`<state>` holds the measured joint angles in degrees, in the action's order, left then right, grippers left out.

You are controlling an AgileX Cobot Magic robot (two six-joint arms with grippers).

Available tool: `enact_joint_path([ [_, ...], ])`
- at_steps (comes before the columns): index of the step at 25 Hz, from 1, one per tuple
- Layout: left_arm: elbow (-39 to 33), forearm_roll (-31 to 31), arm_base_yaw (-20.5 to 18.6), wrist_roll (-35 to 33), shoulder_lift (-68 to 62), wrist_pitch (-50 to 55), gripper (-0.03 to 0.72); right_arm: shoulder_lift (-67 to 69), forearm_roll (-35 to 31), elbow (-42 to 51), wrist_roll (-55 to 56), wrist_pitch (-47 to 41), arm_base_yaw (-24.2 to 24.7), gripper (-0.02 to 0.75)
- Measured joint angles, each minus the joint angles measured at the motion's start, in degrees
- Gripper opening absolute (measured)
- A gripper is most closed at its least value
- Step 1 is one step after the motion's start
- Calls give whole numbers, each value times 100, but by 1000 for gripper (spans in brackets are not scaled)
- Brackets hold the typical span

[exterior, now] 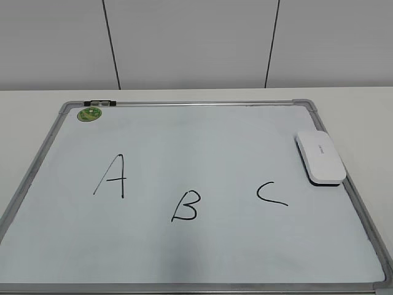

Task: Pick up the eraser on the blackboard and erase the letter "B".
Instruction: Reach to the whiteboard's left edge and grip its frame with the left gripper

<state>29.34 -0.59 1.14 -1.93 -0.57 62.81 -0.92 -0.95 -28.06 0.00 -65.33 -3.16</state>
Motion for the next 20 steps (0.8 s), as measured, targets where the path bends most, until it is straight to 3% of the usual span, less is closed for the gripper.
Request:
enact_joint_path([
  [20, 0, 0, 0, 0, 0, 0, 242, 0, 0, 0, 0, 0, 0, 555],
])
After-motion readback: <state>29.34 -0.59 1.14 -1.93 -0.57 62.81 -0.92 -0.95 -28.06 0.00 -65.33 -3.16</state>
